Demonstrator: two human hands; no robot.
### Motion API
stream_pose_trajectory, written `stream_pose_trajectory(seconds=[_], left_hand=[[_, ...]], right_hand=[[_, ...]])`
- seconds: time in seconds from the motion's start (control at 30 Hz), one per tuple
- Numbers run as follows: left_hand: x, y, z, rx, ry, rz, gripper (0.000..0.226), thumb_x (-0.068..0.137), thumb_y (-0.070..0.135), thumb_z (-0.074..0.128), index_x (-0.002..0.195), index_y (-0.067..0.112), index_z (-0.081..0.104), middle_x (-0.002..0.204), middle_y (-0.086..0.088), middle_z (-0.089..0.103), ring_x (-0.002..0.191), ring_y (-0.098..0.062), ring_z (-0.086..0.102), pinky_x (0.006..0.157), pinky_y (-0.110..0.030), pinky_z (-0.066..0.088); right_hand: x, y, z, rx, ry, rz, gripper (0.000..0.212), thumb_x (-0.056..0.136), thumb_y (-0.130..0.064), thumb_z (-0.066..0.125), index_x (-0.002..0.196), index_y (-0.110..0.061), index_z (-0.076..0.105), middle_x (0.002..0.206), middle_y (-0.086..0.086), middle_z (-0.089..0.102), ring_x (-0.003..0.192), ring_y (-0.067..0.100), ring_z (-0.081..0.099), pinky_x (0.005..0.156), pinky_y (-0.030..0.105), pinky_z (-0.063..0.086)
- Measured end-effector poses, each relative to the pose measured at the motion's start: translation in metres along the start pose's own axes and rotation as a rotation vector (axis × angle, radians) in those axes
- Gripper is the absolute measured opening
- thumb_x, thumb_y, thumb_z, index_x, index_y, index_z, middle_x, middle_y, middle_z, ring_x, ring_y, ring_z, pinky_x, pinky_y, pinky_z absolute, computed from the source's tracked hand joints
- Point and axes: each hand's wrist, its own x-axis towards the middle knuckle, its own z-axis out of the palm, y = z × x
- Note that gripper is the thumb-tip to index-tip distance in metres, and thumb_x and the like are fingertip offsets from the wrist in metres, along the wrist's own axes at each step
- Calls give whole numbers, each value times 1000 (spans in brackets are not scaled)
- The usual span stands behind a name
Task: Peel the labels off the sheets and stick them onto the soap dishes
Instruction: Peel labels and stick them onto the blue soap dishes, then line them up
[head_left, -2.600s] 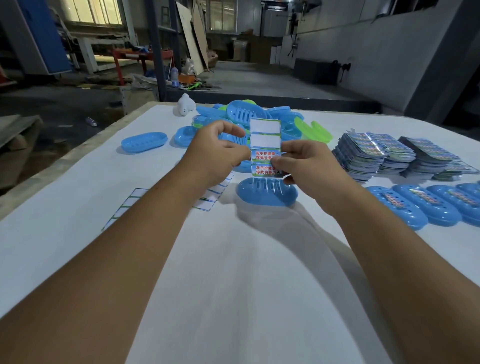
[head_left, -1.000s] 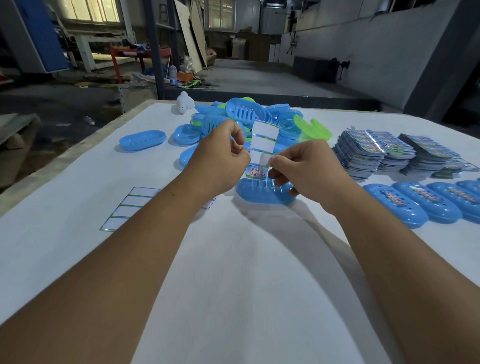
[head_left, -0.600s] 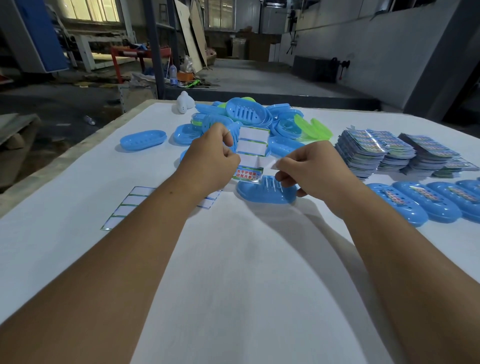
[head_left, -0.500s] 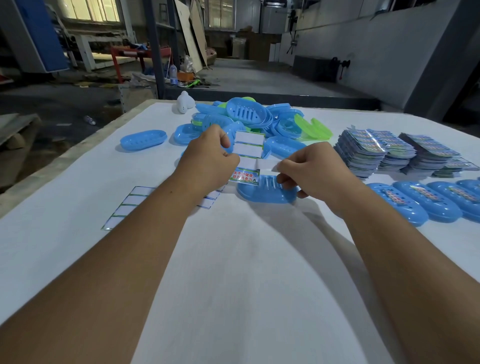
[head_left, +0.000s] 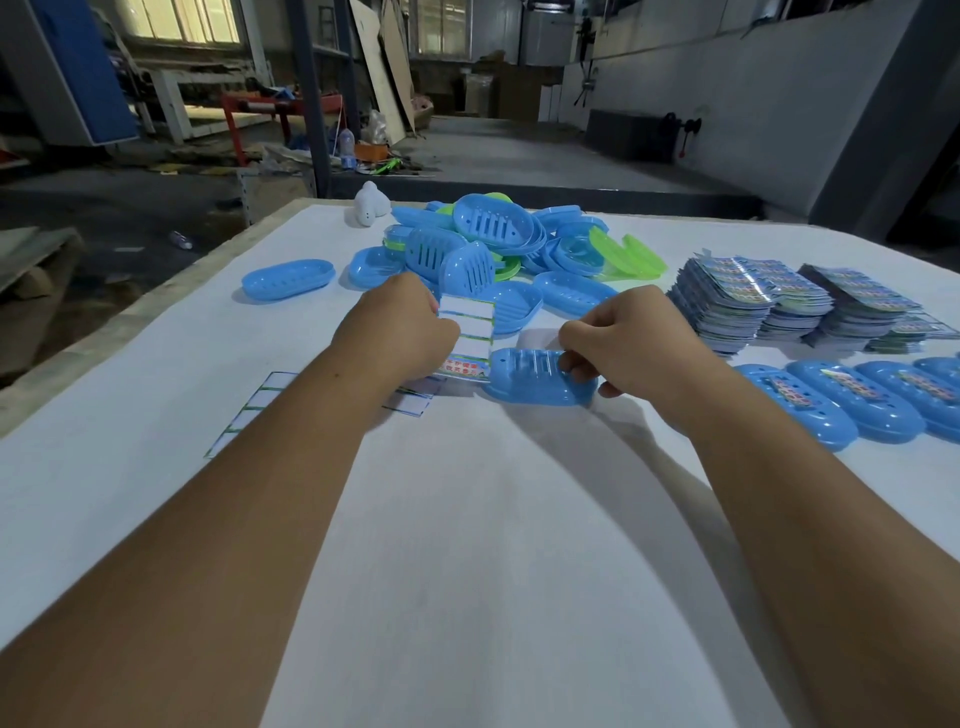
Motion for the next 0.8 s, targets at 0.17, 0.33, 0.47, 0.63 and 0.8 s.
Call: stream_pose_trajectory(seconds=[0.17,0.33,0.47,0.63,0.8], left_hand=[[1,-6,-10,89,-82,-65,20,85,28,61,99,15,55,84,-1,62,76,-19,57,60,-31,41],[0,-11,-19,319,-224,-105,16,77,26,62,88,13,60,84,-5,66,77,-21,61,63,-31,42],[-7,-10,-26,520,-210,-106,16,76,31,64,82,18,56,81,-2,62,72,-18,56,56,-29,35],[-11,-5,-25,405,-119,-74,21,77,33,64,88,16,62,83,-2,65,74,-20,59,58,-30,41],[-19,21,-9,-273,-95,116,29,80,31,69,80,2,71,61,-1,51,55,-11,43,55,-25,40]], right_hand=[[-1,-2,-1,60,27,16,26,84,-15,60,64,-5,74,66,6,76,60,16,64,41,18,47],[-2,-4,0,61,15,24,23,83,-20,64,65,-11,73,66,1,76,58,12,66,41,18,46],[-2,-5,2,63,13,12,21,83,-22,66,66,-12,73,64,-1,75,52,7,62,40,17,45],[-2,-6,7,43,12,-16,22,83,-22,65,66,-10,73,59,-4,72,44,3,58,39,16,43],[-3,-7,9,61,34,-54,25,81,-22,67,63,-6,72,60,3,72,44,6,57,39,17,41]])
